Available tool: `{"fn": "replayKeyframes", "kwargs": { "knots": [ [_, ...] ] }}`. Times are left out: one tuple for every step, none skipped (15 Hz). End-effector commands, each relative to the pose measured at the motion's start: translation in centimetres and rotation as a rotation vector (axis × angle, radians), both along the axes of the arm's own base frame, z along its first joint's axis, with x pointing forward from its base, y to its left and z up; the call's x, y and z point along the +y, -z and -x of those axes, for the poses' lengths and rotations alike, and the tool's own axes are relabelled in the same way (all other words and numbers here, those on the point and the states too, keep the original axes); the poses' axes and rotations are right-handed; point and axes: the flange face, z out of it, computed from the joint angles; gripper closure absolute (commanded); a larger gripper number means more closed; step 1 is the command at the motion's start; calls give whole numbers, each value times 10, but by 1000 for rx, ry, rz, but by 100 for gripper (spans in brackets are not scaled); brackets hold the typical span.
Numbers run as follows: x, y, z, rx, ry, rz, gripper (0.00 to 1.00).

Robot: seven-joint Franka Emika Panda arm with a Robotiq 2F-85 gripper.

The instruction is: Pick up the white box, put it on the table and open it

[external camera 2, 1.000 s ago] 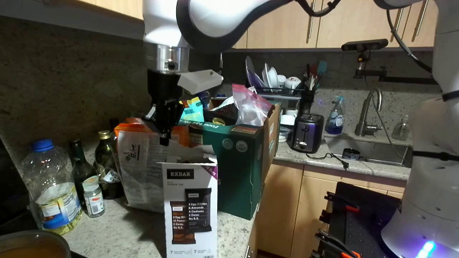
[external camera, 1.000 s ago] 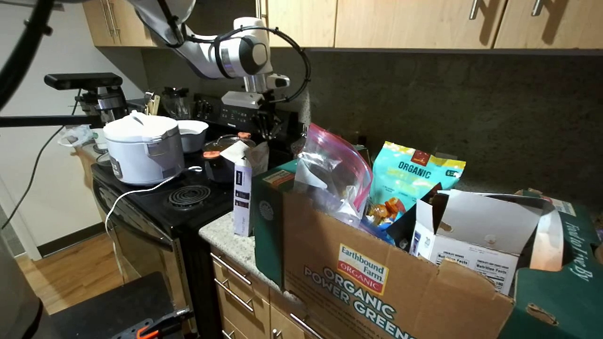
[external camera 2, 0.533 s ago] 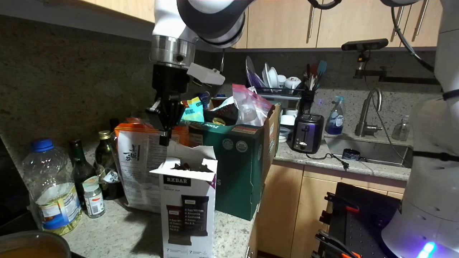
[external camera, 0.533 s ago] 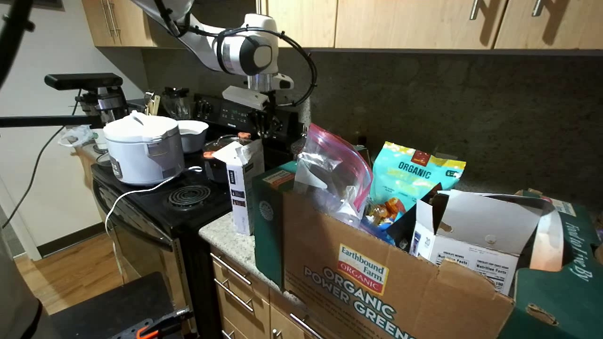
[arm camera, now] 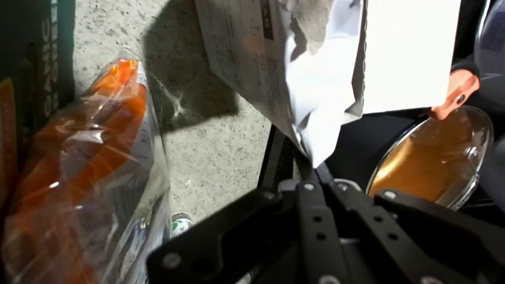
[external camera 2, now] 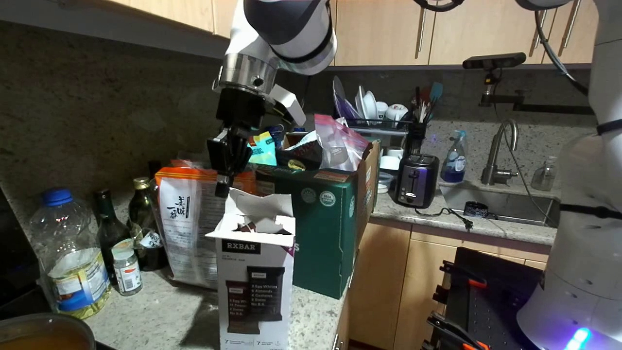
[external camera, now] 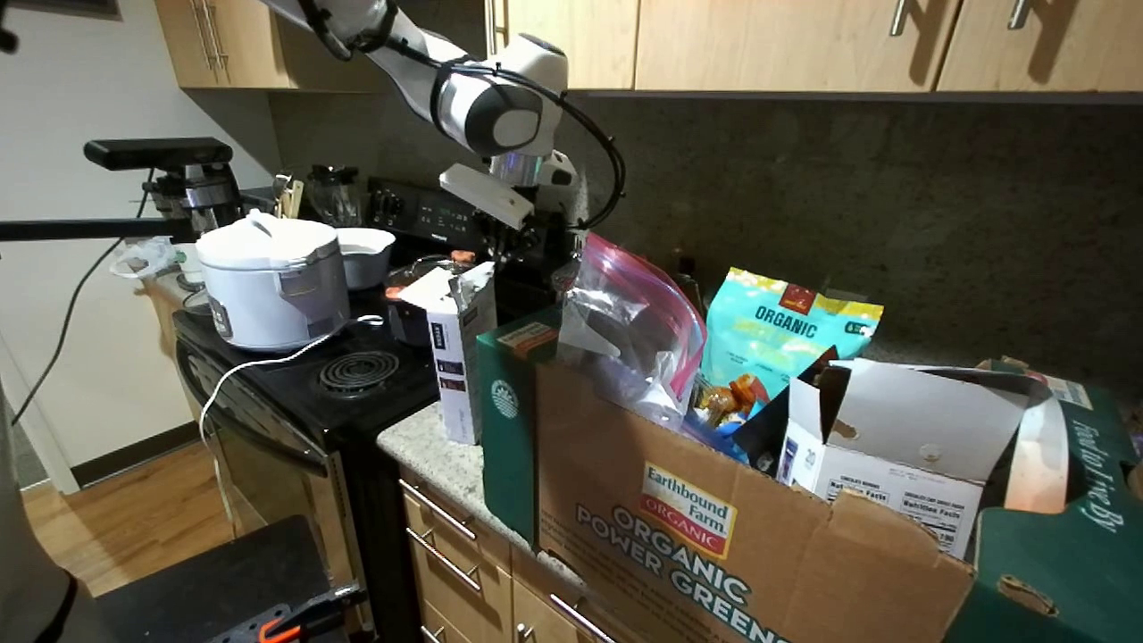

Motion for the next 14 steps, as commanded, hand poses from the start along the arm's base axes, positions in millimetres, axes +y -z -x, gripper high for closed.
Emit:
{"fn": "replayKeyframes", "kwargs": {
  "knots": [
    [-13, -6, 7, -17, -18, -76, 99],
    [-15, -5, 6, -16, -25, -90, 99],
    [-16, -4, 7, -15, -31, -103, 99],
    [-16, -4, 7, -14, -36, -114, 99],
    [-17, -3, 7, -12, -42, -124, 99],
    [-17, -2, 7, -11, -49, -136, 99],
    [-17, -1, 7, -8, -53, -146, 99],
    [-18, 0, 7, -5, -57, -158, 99],
    [-19, 1, 7, -4, -64, -171, 99],
    [-20, 3, 6, -1, -55, -169, 99],
    [-20, 4, 6, 2, -53, -173, 99],
    [-21, 4, 6, 3, -54, -177, 99],
    [-21, 5, 5, 4, -52, -179, 99],
    [-22, 5, 5, 5, -52, -184, 99]
  ]
}}
